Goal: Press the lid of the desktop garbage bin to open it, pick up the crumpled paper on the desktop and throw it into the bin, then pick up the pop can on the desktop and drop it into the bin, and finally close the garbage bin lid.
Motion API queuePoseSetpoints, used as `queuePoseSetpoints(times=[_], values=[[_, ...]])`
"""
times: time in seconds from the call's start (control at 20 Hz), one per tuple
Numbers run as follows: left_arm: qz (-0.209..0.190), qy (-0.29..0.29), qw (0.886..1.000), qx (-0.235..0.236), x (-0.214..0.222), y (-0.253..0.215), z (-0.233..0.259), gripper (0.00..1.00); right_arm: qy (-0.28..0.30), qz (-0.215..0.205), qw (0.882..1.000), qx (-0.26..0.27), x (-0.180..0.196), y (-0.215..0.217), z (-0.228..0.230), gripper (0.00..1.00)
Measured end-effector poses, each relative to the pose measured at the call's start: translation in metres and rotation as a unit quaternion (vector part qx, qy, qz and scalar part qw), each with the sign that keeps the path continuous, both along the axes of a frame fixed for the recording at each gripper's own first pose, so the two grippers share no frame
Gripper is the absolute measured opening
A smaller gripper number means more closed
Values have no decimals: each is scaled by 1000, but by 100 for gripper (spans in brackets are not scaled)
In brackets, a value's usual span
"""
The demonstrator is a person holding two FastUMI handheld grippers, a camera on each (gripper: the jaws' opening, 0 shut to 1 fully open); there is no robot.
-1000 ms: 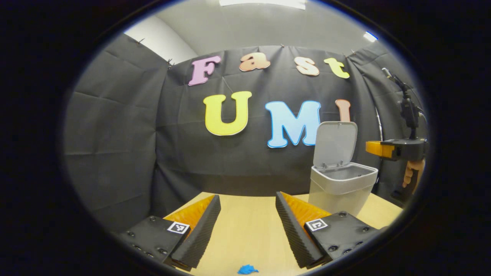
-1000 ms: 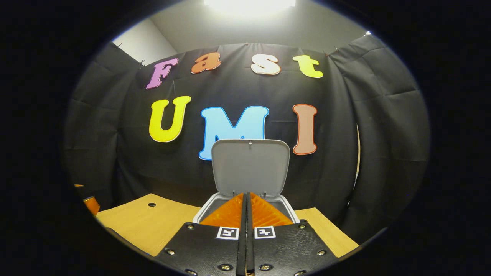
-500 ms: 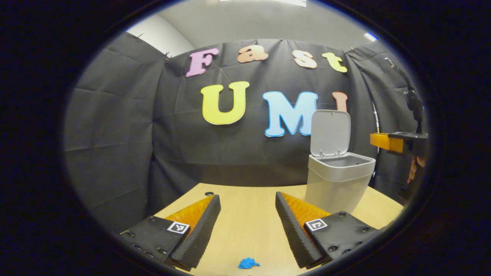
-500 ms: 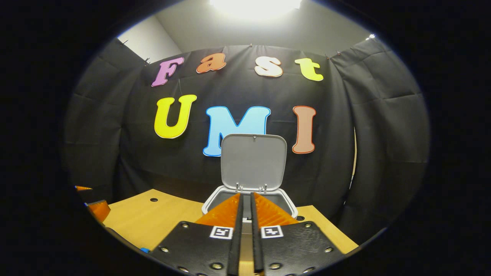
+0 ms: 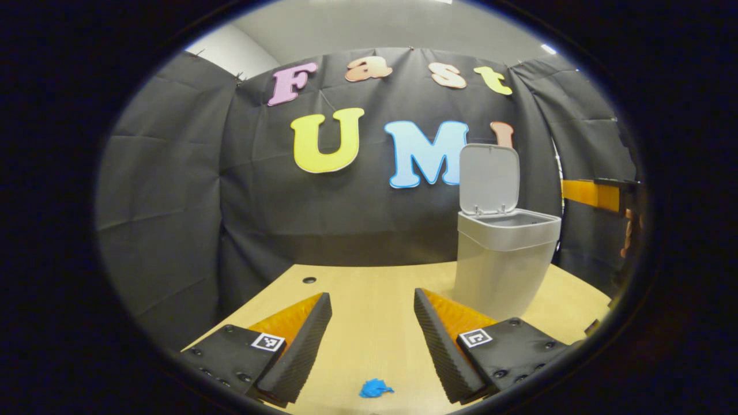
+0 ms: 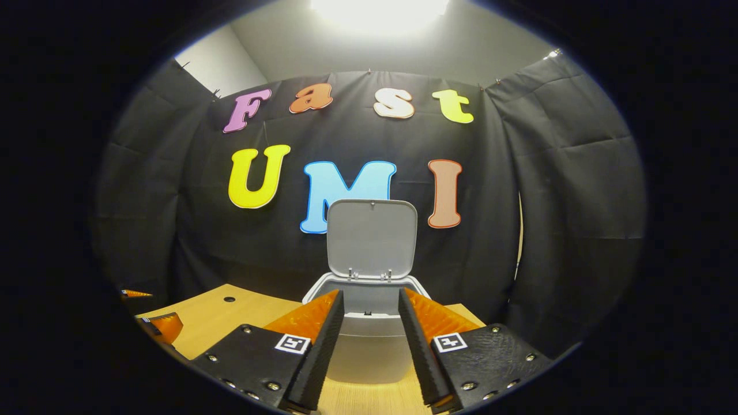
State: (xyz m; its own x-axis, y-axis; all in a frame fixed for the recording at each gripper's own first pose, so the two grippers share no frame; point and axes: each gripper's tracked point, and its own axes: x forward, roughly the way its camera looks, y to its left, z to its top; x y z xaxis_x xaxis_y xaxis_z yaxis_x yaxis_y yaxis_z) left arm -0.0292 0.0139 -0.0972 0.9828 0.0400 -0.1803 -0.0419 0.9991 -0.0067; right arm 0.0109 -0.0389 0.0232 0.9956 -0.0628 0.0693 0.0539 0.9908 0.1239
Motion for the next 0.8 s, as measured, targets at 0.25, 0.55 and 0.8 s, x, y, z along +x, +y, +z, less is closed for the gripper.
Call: queuePoseSetpoints(times=[0.25, 0.55, 0.8], values=[[-18, 59, 998, 5, -4, -3, -50, 94, 25, 2, 1000, -10, -13, 10, -19, 87], [-42, 155, 987, 5, -8, 1, -127, 95, 45, -17, 999, -5, -24, 20, -26, 92], [-80, 244, 967, -5, -14, 3, -185, 99, 72, -49, 996, -10, -36, 31, -33, 92]])
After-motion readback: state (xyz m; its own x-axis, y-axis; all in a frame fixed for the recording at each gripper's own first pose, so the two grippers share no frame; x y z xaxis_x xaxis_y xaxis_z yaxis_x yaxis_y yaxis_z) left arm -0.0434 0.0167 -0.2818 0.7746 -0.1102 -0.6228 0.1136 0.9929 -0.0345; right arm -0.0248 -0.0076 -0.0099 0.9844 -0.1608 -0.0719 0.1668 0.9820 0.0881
